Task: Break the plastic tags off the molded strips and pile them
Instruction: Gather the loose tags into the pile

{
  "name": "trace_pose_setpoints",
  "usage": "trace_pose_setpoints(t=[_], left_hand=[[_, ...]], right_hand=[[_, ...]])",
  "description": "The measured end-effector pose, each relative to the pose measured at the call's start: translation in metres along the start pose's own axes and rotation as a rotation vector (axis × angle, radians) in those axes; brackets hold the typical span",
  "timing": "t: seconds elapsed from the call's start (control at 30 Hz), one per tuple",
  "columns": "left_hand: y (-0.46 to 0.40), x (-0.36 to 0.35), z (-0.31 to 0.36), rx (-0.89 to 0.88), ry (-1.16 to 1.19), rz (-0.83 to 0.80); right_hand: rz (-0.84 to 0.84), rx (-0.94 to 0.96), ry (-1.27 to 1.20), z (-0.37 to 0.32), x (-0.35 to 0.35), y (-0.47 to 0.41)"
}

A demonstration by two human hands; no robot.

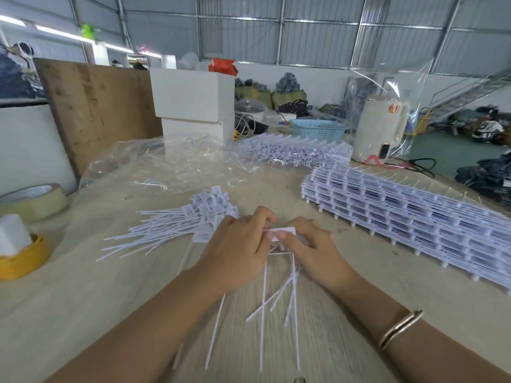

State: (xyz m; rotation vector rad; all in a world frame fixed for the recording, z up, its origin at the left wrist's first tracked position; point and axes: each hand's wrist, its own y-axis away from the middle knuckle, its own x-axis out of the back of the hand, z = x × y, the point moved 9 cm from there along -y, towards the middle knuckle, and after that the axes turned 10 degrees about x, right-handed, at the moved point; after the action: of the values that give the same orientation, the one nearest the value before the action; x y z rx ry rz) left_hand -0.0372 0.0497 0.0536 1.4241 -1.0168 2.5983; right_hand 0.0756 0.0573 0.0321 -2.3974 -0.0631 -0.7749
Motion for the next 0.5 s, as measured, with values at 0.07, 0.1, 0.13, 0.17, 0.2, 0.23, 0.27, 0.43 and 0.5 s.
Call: trace_pose_setpoints(t=[0.07,0.1,0.13,0.17,0.2,0.23,0.27,0.43,0.5], left_hand=[[-0.002,0.003,-0.009,0.049,-0.082,0.014],[-0.002,0.002,-0.012,0.068,-0.122,0.004],[-0.003,0.001,-0.016,0.087,-0.122,-0.025],[-0.004,-0.001,-0.019,0.111,-0.060,-0.065],[-0.004,-0.004,-0.022,0.151,0.050,-0.107],[-0.004,-0.005,-0.026,0.202,0.175,-0.136],[-0.005,-0.007,-0.030,0.254,0.291,-0.156],[-0.003,-0.015,-0.038,0.460,0.704,-0.169],[-0.002,-0.020,-0.043,0.520,0.819,-0.177]], right_hand=[[0.066,-0.017,-0.160,0.002,0.009,0.001],[0.067,-0.017,-0.198,0.003,0.010,0.002],[0.058,-0.014,-0.217,0.004,0.009,0.002],[0.043,-0.008,-0.224,0.002,0.008,0.002],[0.030,-0.006,-0.228,0.001,0.006,0.002],[0.022,-0.014,-0.232,0.002,0.005,0.002],[0.021,-0.023,-0.234,0.001,0.005,0.002],[0.085,0.083,-0.129,-0.010,0.010,0.001],[0.130,0.138,-0.054,-0.014,0.014,0.001]])
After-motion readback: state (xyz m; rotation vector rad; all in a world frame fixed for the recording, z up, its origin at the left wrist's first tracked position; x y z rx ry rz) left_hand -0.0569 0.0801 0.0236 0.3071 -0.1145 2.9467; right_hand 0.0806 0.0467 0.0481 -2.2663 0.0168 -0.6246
